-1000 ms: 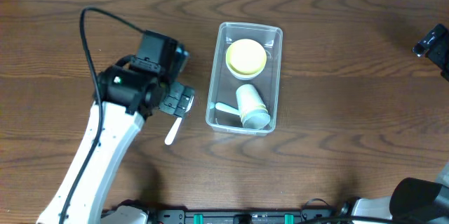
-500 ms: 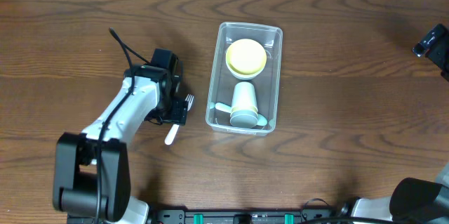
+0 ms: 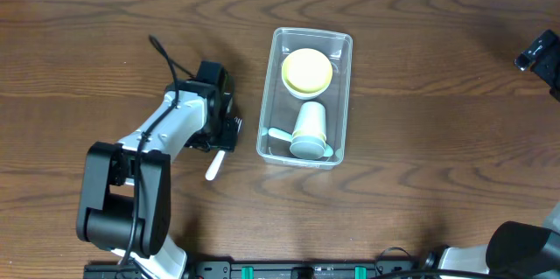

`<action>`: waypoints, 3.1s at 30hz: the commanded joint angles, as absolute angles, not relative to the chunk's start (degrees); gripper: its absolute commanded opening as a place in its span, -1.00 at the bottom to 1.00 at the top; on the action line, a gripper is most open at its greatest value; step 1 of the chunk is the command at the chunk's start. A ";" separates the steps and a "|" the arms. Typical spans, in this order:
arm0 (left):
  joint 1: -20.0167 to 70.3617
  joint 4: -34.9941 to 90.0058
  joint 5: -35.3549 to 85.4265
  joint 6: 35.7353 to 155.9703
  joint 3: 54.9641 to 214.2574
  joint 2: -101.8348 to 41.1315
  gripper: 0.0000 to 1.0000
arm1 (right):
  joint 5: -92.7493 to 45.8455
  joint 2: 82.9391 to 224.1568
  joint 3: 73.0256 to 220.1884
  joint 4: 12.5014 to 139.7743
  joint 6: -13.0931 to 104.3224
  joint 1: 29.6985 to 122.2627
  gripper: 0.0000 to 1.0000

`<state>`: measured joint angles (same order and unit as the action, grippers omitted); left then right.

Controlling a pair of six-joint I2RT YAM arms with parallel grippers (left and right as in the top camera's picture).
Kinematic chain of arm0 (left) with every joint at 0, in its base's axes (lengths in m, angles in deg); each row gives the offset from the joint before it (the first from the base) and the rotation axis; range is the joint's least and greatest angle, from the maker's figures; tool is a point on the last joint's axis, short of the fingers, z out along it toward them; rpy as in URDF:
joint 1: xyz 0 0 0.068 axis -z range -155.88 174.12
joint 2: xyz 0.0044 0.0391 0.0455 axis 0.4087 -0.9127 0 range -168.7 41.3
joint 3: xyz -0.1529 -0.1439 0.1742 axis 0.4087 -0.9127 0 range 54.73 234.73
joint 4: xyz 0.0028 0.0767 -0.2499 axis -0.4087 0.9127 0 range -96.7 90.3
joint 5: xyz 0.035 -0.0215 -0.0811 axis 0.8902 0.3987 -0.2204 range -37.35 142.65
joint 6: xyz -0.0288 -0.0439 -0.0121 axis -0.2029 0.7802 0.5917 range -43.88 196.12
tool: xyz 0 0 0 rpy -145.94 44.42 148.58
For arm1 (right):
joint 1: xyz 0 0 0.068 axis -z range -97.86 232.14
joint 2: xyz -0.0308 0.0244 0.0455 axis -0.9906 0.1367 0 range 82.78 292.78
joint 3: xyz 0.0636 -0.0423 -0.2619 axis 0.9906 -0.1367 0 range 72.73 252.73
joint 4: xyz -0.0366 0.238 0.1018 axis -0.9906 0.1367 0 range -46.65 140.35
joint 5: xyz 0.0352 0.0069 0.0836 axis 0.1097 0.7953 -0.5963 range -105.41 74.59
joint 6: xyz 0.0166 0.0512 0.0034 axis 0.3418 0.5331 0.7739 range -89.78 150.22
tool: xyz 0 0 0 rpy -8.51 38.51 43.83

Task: Pack container
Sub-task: 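Lower the left gripper onto the white fork and grasp its handle, then lift the white fork with the left gripper over the container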

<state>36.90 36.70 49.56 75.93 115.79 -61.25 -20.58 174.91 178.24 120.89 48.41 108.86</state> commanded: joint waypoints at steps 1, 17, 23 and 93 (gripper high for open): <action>37.97 36.41 48.71 74.18 114.79 -61.71 0.24 | -20.56 174.41 178.27 120.96 47.73 109.08 0.99; 38.19 33.22 48.77 73.35 111.53 -61.79 -0.76 | -20.56 174.39 178.27 120.96 47.73 109.08 0.98; 38.19 40.83 50.76 72.72 116.88 -58.93 -0.88 | -20.56 174.39 178.27 120.96 47.73 109.08 0.99; 63.67 51.32 39.18 27.36 135.53 -54.56 -0.88 | -20.56 174.39 178.27 120.96 47.73 109.08 0.98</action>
